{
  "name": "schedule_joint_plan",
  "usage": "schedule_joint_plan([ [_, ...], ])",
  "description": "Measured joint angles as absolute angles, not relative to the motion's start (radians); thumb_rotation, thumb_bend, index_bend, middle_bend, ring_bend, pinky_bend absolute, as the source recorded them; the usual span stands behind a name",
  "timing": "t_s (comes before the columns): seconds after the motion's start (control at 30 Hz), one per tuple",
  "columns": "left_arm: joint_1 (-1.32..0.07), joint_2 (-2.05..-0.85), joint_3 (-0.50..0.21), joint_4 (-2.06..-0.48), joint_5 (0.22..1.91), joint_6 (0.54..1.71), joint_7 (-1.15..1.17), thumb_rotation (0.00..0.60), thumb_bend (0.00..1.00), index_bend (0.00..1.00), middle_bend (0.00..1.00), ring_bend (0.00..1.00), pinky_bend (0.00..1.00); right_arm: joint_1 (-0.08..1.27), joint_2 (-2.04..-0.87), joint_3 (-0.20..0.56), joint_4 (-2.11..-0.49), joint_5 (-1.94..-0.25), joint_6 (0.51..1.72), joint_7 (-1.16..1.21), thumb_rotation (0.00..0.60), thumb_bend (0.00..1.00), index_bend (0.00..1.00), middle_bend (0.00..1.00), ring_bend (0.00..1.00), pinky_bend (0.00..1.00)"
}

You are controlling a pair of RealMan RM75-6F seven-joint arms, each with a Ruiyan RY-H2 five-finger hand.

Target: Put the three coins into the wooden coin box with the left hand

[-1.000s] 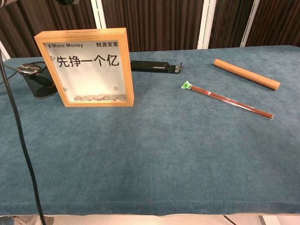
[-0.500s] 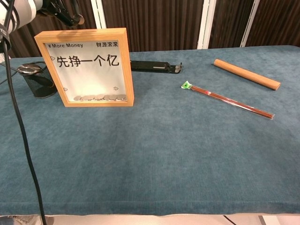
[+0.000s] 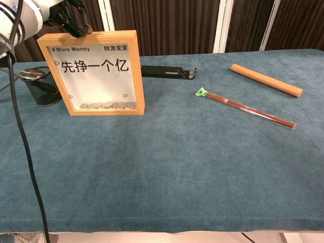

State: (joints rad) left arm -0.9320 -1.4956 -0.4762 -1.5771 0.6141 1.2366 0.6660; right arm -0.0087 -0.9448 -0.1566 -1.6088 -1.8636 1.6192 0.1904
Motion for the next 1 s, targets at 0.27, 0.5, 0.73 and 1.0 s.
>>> schedule_joint_plan([
  [0.27,-0.936,-1.488,-0.461,-1.594,0.614,1.243,0.663,0.600,0.52,0.65,1.00,1.00,1.00,-0.009,-0.945,-0.156,-1.611,-1.865,1.619,0.187,0.600,0.13,0.00,0.00,0.00,0.00],
  [0.5,-0.944,-1.492,-0.450,-1.586,0.607,1.242,0.663,0.600,0.52,0.58,1.00,1.00,1.00,-0.010,-0.944,-0.156,-1.611,-1.866,1.622,0.189,0.600,0.13,0.00,0.00,0.00,0.00],
  [0.73,-0.944,-1.493,-0.445,-1.588,0.623,1.257,0.651,0.600,0.50,0.26,1.00,1.00,1.00,-0.009,-0.945,-0.156,-1.610,-1.866,1.618,0.187,0.600,0.13,0.00,0.00,0.00,0.00],
  [1.0,-0.921,-1.452,-0.433,-1.667,0.663,1.280,0.637,0.600,0.46,0.20,1.00,1.00,1.00,-0.010,-0.947,-0.155,-1.611,-1.869,1.619,0.180,0.600,0.13,0.00,0.00,0.00,0.00],
])
